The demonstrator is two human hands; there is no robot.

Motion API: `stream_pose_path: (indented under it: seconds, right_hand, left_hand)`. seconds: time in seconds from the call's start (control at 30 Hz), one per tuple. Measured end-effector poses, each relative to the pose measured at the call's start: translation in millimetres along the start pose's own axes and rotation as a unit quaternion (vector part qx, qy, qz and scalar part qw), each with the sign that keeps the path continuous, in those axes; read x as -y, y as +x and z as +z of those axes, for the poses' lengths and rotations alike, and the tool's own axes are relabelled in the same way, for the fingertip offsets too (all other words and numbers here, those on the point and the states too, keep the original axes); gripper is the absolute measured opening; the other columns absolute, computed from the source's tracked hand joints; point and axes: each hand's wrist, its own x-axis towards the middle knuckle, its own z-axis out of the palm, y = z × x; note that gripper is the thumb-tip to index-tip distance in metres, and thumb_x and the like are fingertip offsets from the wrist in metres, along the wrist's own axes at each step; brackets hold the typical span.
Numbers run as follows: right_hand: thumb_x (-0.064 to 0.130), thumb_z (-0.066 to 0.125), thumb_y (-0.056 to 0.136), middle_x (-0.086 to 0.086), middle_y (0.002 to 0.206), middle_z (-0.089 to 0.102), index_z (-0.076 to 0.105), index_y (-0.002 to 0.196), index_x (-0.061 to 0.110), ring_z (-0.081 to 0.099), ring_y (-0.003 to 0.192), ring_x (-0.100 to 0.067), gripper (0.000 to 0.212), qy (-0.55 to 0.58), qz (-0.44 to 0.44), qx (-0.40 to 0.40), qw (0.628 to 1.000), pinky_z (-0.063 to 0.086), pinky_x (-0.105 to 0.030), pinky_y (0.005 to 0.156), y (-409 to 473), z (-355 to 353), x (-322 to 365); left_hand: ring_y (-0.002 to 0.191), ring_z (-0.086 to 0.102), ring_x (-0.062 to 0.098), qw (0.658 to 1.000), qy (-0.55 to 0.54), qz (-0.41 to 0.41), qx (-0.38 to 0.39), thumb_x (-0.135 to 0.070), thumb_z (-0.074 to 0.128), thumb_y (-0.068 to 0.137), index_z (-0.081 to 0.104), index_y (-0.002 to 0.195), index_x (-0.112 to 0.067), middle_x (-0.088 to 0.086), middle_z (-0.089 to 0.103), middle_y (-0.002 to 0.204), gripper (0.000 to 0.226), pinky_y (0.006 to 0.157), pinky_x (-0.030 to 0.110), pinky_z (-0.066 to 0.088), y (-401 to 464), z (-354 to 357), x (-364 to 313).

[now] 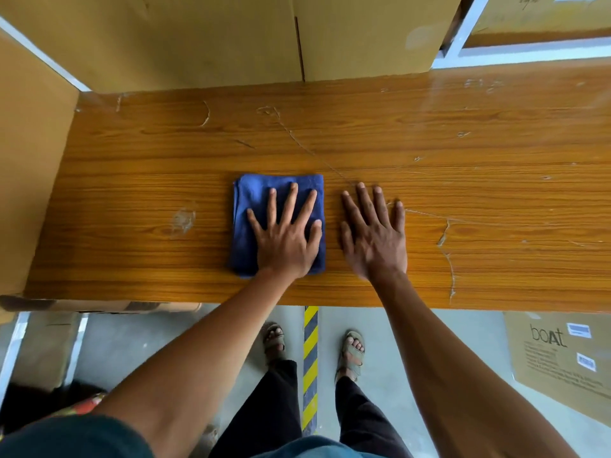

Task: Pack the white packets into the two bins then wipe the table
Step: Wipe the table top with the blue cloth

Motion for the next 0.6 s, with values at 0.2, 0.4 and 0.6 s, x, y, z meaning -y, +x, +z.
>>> stream_pose_path:
  seconds: [0.2,0.4,0.6]
  right_hand:
    - [0.054,0.013,0.110,0.005,0.177,-0.007,-0.001,0.168,0.037,-0.011,0.163,-0.022,0.062,-0.005,-0.001,0.004,1.000,0.004,-0.059,0.129,1.3,0.9,-1.2]
    - [0.053,0.015,0.110,0.005,0.177,-0.006,0.001,0.169,0.035,-0.009,0.163,-0.022,0.063,-0.008,-0.003,0.002,1.000,0.006,-0.060,0.128,0.6,2.1,-1.9]
    - [0.053,0.014,0.110,0.004,0.177,-0.006,0.001,0.169,0.035,-0.009,0.163,-0.023,0.063,-0.006,-0.006,0.000,1.000,0.004,-0.059,0.129,0.9,5.4,-1.4]
  left_hand:
    - [0.163,-0.009,0.030,0.999,-0.006,-0.016,0.031,-0.067,0.011,0.105,0.002,0.166,-0.050,-0.012,-0.010,0.177,0.064,0.119,0.079,0.000,89.4,-12.5,-5.1]
    - [0.164,-0.002,0.032,1.000,-0.001,0.022,0.002,-0.060,0.024,0.108,0.009,0.168,-0.045,-0.009,-0.001,0.178,0.063,0.120,0.076,0.008,-39.2,2.4,-3.5]
    - [0.164,-0.005,0.031,1.000,-0.003,0.007,0.006,-0.062,0.019,0.107,0.007,0.167,-0.048,-0.011,-0.003,0.178,0.063,0.120,0.078,0.002,-24.3,4.2,-9.7]
